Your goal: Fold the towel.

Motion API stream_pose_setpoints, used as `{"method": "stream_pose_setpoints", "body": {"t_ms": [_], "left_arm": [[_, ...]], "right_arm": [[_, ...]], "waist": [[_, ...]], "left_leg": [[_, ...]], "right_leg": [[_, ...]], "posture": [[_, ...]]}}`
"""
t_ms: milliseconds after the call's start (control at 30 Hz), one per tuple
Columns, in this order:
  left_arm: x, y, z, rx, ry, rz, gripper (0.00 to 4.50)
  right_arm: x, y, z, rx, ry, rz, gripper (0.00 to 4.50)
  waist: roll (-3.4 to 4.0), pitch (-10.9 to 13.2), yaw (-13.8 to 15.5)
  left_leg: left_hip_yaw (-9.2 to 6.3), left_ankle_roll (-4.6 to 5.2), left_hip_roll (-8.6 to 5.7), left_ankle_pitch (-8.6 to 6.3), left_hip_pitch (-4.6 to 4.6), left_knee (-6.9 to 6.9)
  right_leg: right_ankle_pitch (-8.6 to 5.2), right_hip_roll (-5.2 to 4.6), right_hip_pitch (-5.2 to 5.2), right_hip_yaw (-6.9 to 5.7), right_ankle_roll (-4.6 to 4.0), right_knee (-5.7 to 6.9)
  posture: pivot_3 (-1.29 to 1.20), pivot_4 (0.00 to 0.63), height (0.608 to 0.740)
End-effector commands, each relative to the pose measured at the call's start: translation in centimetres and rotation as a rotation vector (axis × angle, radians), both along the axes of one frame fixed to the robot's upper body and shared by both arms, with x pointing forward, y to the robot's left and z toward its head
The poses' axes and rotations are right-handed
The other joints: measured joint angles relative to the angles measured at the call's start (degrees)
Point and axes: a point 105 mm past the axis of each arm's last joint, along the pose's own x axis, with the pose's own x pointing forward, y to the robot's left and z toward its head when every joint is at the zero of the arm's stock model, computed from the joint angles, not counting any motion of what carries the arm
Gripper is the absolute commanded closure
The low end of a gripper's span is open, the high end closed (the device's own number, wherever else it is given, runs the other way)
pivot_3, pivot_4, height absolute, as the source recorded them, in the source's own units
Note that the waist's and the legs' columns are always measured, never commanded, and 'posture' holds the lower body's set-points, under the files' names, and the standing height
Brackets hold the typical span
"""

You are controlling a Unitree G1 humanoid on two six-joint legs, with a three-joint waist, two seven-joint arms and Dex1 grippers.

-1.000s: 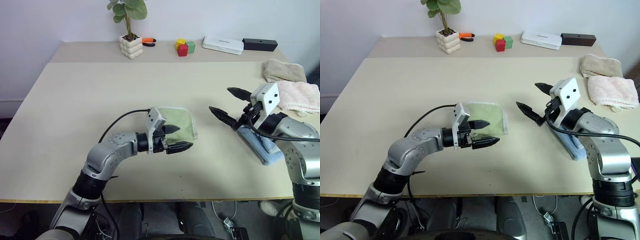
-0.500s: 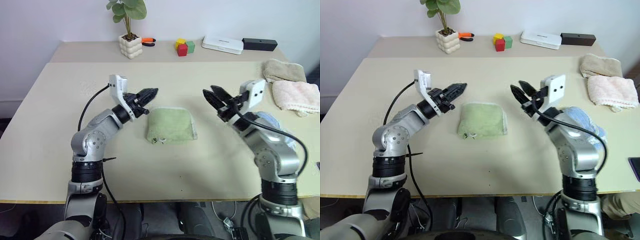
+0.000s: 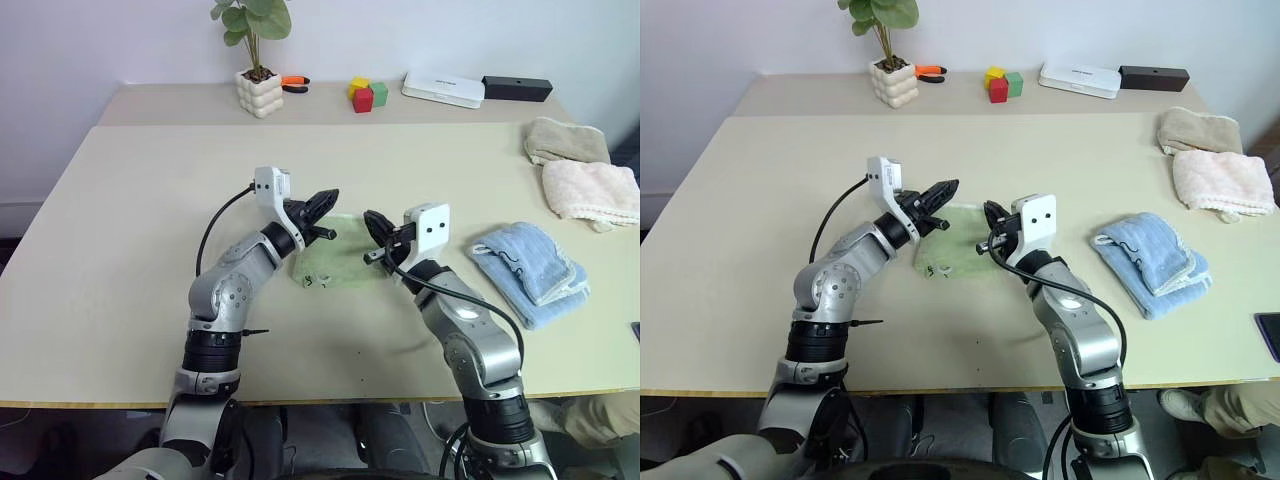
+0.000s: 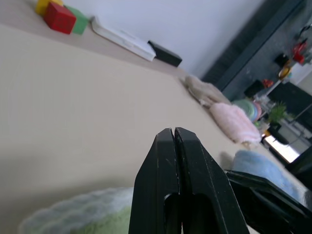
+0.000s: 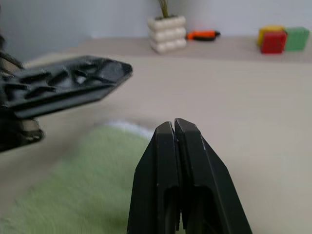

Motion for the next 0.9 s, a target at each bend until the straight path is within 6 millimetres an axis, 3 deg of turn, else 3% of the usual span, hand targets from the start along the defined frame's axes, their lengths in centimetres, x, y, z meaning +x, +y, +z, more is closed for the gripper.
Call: {"method": "stream_pose_setpoints", "body": {"t_ms": [33, 300, 467, 533, 633, 800, 867, 900], "left_arm": [[0.4, 0.8, -1.1, 0.051, -0.009, 0.034, 4.50], [0.3, 1.9, -4.3, 0.118, 0.066, 0.056, 4.50], [0.4, 2.7, -4.6, 0.122, 0.072, 0.082, 4.50], [0.5, 3.0, -4.4, 0.123, 0.070, 0.081, 4.50], [0.9, 3.4, -3.7, 0.130, 0.051, 0.069, 3.63], [1.4, 4.6, -1.3, 0.116, -0.019, 0.081, 1.09], [1.0, 4.8, -0.1, 0.081, -0.042, 0.056, 0.04], [0.8, 4.9, 0.5, 0.061, -0.044, 0.043, 0.04]], "right_arm": [[0.9, -0.2, -0.6, -0.095, -0.025, -0.070, 4.47], [1.1, -2.2, -2.5, -0.150, 0.016, -0.176, 4.47], [0.9, -3.0, -2.8, -0.134, 0.032, -0.176, 4.47], [1.2, -3.7, -2.6, -0.106, 0.036, -0.195, 3.96], [1.5, -4.0, -2.1, -0.108, 0.025, -0.194, 2.70], [1.8, -5.0, 0.2, -0.070, -0.031, -0.214, 0.05], [1.8, -5.4, 1.0, -0.061, -0.051, -0.216, 0.00], [1.9, -5.6, 1.5, -0.072, -0.066, -0.223, 0.00]], "waist": [[0.00, 0.0, -0.1], [0.00, 0.0, -0.6], [0.00, 0.0, -0.9], [0.00, 0.0, -0.9], [0.00, 0.0, -1.0], [0.00, 0.0, -0.9], [0.00, 0.0, -0.9], [0.01, 0.0, -0.9]], "left_leg": [[0.00, 0.00, 0.00, 0.00, 0.00, 0.01], [-0.01, 0.00, 0.00, 0.00, -0.03, -0.01], [-0.01, 0.00, 0.00, 0.00, -0.01, -0.01], [-0.01, 0.00, 0.00, 0.00, 0.02, -0.01], [-0.01, 0.00, 0.00, 0.00, 0.03, -0.01], [-0.01, 0.00, 0.00, 0.00, 0.02, -0.02], [-0.01, 0.00, 0.00, 0.00, 0.01, -0.02], [-0.02, 0.00, 0.00, 0.00, 0.01, -0.02]], "right_leg": [[0.00, 0.00, 0.00, 0.00, 0.00, 0.00], [0.00, -0.02, 0.00, -0.01, 0.00, -0.01], [0.00, -0.02, 0.02, 0.00, 0.00, -0.01], [0.00, 0.00, 0.02, -0.01, 0.00, 0.02], [0.00, 0.00, 0.03, 0.00, 0.00, 0.03], [0.00, -0.01, 0.03, 0.00, 0.01, 0.03], [0.00, -0.02, 0.02, 0.00, 0.01, 0.02], [0.00, -0.01, 0.02, 0.00, 0.01, 0.02]], "posture": [[0.00, 0.150, 0.740], [0.00, 0.150, 0.740], [0.00, 0.150, 0.740], [0.00, 0.150, 0.740], [0.00, 0.150, 0.740], [0.00, 0.150, 0.740], [0.00, 0.150, 0.740], [0.00, 0.150, 0.740]]}}
